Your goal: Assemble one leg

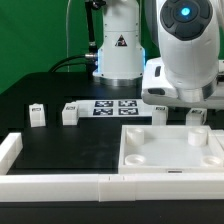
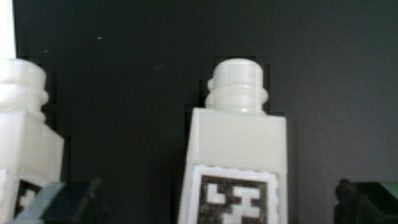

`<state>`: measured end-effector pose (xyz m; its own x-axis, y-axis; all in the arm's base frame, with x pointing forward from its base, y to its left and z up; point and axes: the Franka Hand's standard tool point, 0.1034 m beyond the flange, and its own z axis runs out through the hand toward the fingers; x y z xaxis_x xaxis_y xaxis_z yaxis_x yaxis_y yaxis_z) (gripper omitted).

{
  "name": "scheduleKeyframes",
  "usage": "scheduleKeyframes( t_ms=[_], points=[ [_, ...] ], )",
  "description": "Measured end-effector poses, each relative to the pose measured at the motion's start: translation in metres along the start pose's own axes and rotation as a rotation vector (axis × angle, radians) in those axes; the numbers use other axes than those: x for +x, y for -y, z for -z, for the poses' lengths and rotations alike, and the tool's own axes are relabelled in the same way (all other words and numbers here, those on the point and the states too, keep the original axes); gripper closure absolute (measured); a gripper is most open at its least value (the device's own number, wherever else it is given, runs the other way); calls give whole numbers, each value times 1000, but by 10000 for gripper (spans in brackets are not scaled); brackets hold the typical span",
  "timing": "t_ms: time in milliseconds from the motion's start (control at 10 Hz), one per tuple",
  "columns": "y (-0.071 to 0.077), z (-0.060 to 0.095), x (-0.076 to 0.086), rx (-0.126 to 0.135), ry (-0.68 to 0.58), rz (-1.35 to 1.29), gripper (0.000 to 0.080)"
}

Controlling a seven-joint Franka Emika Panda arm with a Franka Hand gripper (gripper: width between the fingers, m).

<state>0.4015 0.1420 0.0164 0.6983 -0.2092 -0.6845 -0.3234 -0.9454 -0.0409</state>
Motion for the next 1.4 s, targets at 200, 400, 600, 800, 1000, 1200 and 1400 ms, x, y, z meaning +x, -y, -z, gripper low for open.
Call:
scheduleKeyframes(
  t_ms=[200,400,600,800,1000,1200,1400],
  points=[
    [0,-2,0,-1,3,0,174],
    [0,-1,0,-1,2,0,352],
    [0,-1,0,-1,2,1,513],
    [0,-1,0,-1,2,1,512],
    [0,-1,0,-1,2,1,512],
    [-6,10,-4,3,15,26,512],
    [-8,36,-16,7,42,30,511]
  ],
)
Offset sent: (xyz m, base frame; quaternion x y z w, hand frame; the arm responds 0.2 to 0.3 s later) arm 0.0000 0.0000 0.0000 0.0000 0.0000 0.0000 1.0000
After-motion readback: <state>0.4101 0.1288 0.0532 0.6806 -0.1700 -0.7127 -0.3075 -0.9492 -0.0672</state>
